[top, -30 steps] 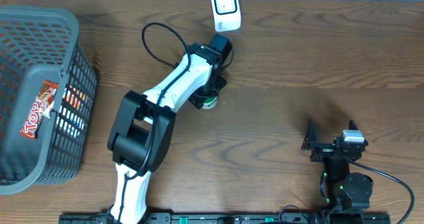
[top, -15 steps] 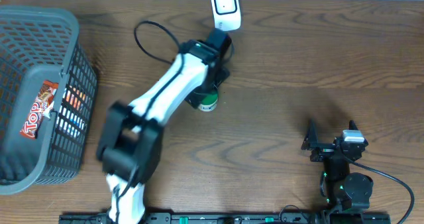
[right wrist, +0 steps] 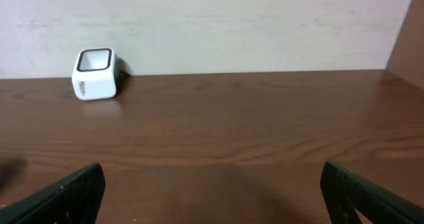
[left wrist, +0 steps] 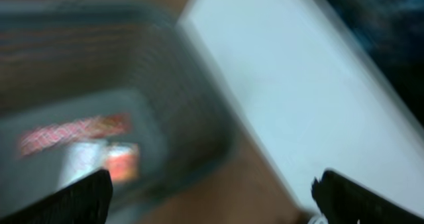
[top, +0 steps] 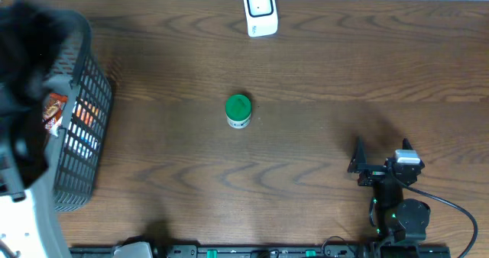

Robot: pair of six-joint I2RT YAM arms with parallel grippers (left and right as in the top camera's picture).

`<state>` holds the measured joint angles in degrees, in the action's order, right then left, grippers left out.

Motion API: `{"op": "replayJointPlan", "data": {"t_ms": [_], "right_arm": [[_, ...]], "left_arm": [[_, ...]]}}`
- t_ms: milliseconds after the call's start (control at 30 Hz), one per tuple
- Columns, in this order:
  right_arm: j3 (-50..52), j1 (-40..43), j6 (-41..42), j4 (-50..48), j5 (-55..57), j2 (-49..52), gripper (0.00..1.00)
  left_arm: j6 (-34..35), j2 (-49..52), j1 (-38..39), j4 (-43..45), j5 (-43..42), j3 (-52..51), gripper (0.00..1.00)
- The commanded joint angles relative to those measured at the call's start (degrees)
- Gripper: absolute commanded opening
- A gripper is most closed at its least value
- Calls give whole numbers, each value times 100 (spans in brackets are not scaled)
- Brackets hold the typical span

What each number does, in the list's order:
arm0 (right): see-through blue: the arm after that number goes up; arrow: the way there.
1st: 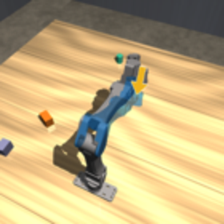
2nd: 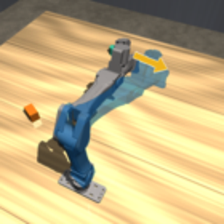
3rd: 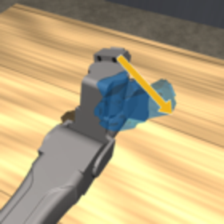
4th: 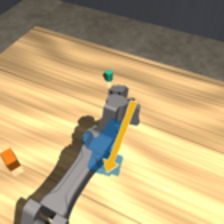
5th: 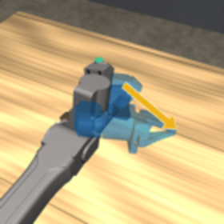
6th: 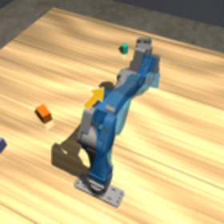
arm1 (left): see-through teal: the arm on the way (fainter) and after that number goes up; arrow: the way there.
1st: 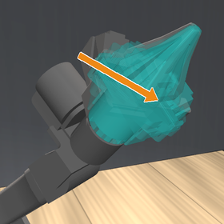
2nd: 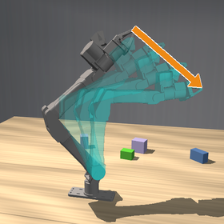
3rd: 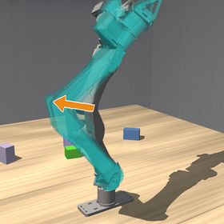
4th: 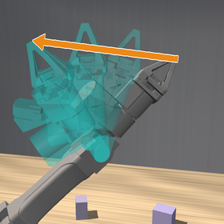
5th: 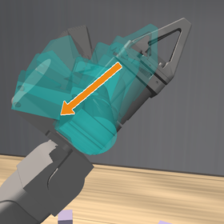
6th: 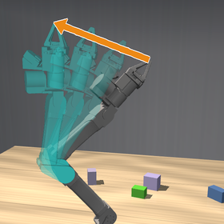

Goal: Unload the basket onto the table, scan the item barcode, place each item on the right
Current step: 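Return the left gripper into the basket toward the white Panadol box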

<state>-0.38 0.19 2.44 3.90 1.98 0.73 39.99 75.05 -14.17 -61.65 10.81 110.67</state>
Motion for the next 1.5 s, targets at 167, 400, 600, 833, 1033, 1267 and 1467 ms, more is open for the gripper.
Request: {"op": "replayJointPlan", "data": {"t_ms": [167, 400, 600, 833, 1033, 1267, 1467], "right_arm": [[7, -63, 74, 17, 28, -7, 99], [7, -63, 72, 20, 31, -7, 99], [7, -63, 72, 20, 28, -7, 99], [7, -63, 72, 20, 31, -7, 99], [7, -63, 72, 20, 31, -7, 99], [7, -63, 72, 20, 31, -7, 99], [7, -63, 72, 20, 31, -7, 99]], "left_arm": [[-120, 1309, -1967, -852, -966, -1130, 99], [-201, 2120, -2020, 4, -929, -2728, 99], [-205, 2424, -2020, 979, -931, -3912, 99], [-210, 2518, -2020, 1626, -927, -4546, 98], [-343, 2712, -2020, 1893, -927, -4682, 98], [-439, 3141, -2020, 2135, -890, -4682, 98], [-439, 3178, -2020, 2271, -885, -4680, 78]]}}
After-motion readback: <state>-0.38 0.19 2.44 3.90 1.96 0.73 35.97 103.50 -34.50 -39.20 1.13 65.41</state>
